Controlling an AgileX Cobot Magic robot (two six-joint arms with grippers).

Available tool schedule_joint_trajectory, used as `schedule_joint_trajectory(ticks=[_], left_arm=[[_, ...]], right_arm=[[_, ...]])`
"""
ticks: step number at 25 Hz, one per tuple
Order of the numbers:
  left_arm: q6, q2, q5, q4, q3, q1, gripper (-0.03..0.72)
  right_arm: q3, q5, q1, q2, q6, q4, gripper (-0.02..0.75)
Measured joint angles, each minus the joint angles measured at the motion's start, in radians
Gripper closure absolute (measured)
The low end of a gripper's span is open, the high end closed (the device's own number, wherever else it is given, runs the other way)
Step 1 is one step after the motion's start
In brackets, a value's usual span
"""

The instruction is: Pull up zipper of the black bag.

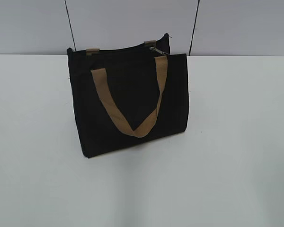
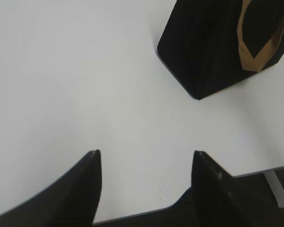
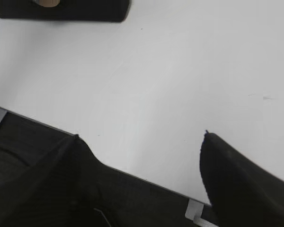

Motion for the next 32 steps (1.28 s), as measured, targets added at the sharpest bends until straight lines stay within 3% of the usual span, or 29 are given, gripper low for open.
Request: schedule_joint_trajectory(ticks=[6, 25, 32], left_arm=[[0.001, -0.053, -0.040, 0.007, 0.060, 0.000, 0.237], [0.023, -0.056, -0.110, 0.004, 0.089, 0.001, 0.270], [0.024, -0.069, -0.112, 0.004, 0.090, 0.129, 0.271]], right_arm=[[0.068, -0.001, 0.000, -0.140, 0.016, -0.032, 0.142], [0.070, -0.004, 0.000, -0.146, 0.016, -0.040, 0.142], [0.071, -0.005, 0.000, -0.187, 0.016, -0.039, 0.143]])
